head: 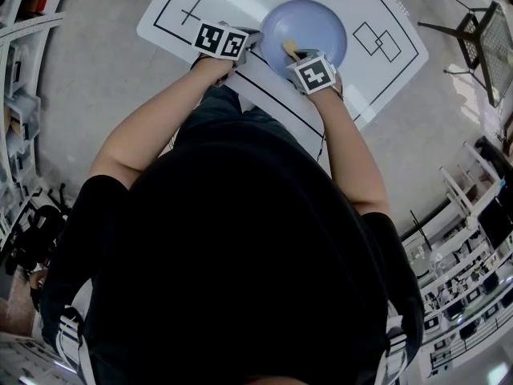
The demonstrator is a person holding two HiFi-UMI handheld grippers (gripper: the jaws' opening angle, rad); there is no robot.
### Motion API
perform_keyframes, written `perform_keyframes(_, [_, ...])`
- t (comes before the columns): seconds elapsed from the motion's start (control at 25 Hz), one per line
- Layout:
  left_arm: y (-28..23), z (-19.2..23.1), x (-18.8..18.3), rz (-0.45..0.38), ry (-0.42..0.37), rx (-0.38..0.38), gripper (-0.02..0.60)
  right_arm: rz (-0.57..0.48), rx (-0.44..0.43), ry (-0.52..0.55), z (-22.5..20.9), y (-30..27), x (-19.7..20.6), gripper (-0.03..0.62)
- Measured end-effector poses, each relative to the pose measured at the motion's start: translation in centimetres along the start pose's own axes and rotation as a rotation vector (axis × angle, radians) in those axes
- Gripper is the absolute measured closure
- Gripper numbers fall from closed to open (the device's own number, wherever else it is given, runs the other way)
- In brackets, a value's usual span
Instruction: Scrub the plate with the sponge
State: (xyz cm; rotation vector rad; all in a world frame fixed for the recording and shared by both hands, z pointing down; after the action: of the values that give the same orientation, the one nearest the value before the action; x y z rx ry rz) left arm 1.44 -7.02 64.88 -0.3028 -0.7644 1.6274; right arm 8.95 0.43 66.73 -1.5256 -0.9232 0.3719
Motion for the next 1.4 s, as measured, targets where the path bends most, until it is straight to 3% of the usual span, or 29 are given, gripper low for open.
perform_keyframes(0.16, [0.2,-0.3,0.3,-0.014,0.001,0.029,0.489,-0.034,0.019,-0.021,-0.7,1.3,-0.5,0.557])
perform_keyframes(0.48, [2.0,-1.0,-0.3,-0.069,-0.029,0.002,0.48,-0.132,0.04,-0.056,-1.6,4.4,-1.6,0.557])
perform_keyframes(0.92, [5.0,-5.2,-1.0,-0.143,-0.152,0.007,0.482,-0.314,0.153,-0.102,-4.2,12.4,-2.4,0.557])
perform_keyframes(1.4, [9.6,-9.3,-2.0,-0.215,-0.295,-0.02,0.483,-0.429,0.239,-0.095,-4.4,19.7,-1.6,0.557])
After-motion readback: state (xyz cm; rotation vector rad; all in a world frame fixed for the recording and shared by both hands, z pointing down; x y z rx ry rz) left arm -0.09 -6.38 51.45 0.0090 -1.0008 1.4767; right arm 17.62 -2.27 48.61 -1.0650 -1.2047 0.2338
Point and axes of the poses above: the fingertips, and each gripper's own axes: y backward along the fingers, z to its left, x out of its underside, the point moved 1 cm from there along y, backward along the fingers, and after that the axes turned 12 degrees about y, right-handed, at the moved point
